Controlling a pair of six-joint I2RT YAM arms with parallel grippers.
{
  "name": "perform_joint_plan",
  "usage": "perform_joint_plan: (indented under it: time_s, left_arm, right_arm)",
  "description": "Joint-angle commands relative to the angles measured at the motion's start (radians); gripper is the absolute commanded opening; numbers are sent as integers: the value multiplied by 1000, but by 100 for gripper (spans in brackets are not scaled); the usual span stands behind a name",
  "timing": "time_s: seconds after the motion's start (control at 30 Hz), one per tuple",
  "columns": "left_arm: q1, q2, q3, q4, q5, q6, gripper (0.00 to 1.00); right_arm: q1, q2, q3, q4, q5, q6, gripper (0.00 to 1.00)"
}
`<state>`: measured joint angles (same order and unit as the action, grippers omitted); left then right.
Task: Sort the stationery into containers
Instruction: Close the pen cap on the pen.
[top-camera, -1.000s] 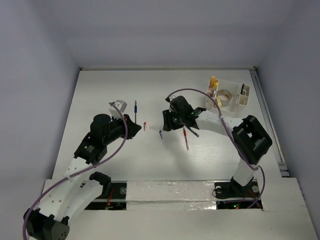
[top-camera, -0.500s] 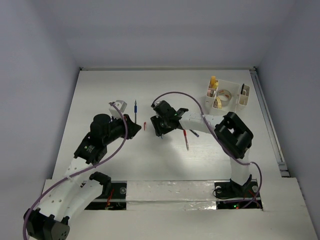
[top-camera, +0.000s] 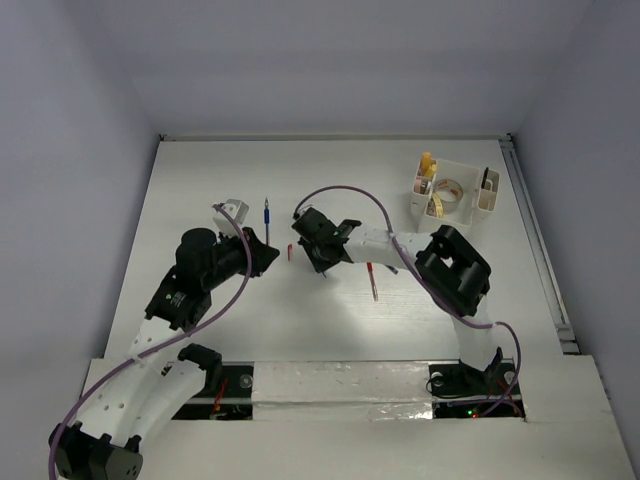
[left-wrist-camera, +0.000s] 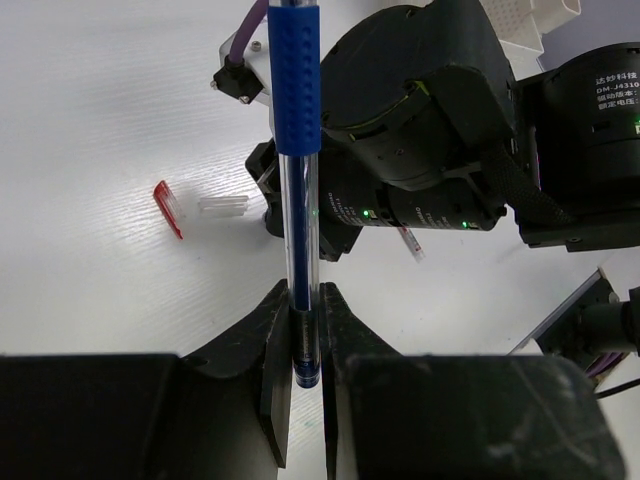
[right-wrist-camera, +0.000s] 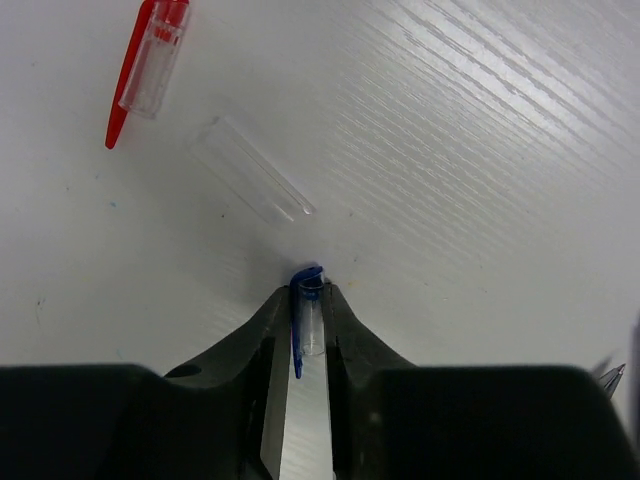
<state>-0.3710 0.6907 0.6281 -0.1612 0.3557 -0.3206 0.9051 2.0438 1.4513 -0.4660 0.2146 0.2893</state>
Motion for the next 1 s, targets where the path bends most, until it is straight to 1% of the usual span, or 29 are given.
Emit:
perform_joint_plan:
  time_s: [0.0, 0.07, 0.1, 0.17, 0.27, 0.3, 0.37, 0.4, 0.5, 0.53, 0.6, 0.63, 0.67, 0.7, 0.73, 0.77, 0.8, 0.9, 0.97]
  left_arm:
    - [4, -11, 15, 45, 20, 6, 0]
    - [4, -10, 13, 48, 29, 6, 0]
    - [4, -8, 15, 49, 34, 6, 0]
    - [4, -5, 13, 52, 43, 8, 0]
    - [4, 3, 12, 55, 65, 8, 0]
    - [4, 7, 10, 54, 69, 8, 0]
    - [4, 12, 10, 57, 80, 8, 0]
    - [4, 13, 9, 60, 86, 8, 0]
    - [4, 13, 7, 63, 95, 9, 0]
    - [4, 16, 7, 65, 101, 9, 0]
    - [4, 23, 5, 65, 106, 8, 0]
    - [4, 26, 5, 65, 109, 9, 0]
    - [4, 32, 5, 65, 112, 9, 0]
    - [4, 33, 5, 65, 114, 9, 0]
    - [4, 33, 5, 66, 118, 9, 0]
    - [4, 35, 5, 69, 129, 9, 0]
    - [4, 35, 5, 71, 134, 11, 0]
    - [4, 35, 2, 74, 143, 11, 0]
    - [4, 33, 2, 77, 155, 12, 0]
  right_arm:
    - [9, 50, 12, -63, 60, 1, 17]
    - [9, 39, 9, -62, 65, 8, 10]
    - [9, 32, 0, -60, 66, 10, 5]
    - [9, 1, -20, -36, 69, 13, 0]
    - [9, -100, -61, 18, 65, 24, 0]
    - [9, -167, -77, 61, 46, 30, 0]
    - [9, -238, -118, 110, 34, 42, 0]
    - [9, -307, -138, 137, 23, 48, 0]
    - [9, -405, -195, 249, 28, 73, 0]
    - [9, -474, -210, 321, 28, 83, 0]
    - [9, -543, -261, 407, -3, 94, 0]
    - [9, -577, -278, 514, -15, 109, 0]
    - [9, -636, -295, 570, -30, 114, 0]
    - [9, -660, -321, 619, -44, 119, 0]
    - [9, -675, -327, 704, -58, 129, 0]
    - [9, -692, -328, 740, -67, 139, 0]
    - [9, -692, -316, 765, -73, 145, 0]
    - [9, -680, -301, 907, -118, 191, 0]
    - [9, -645, -281, 943, -136, 224, 0]
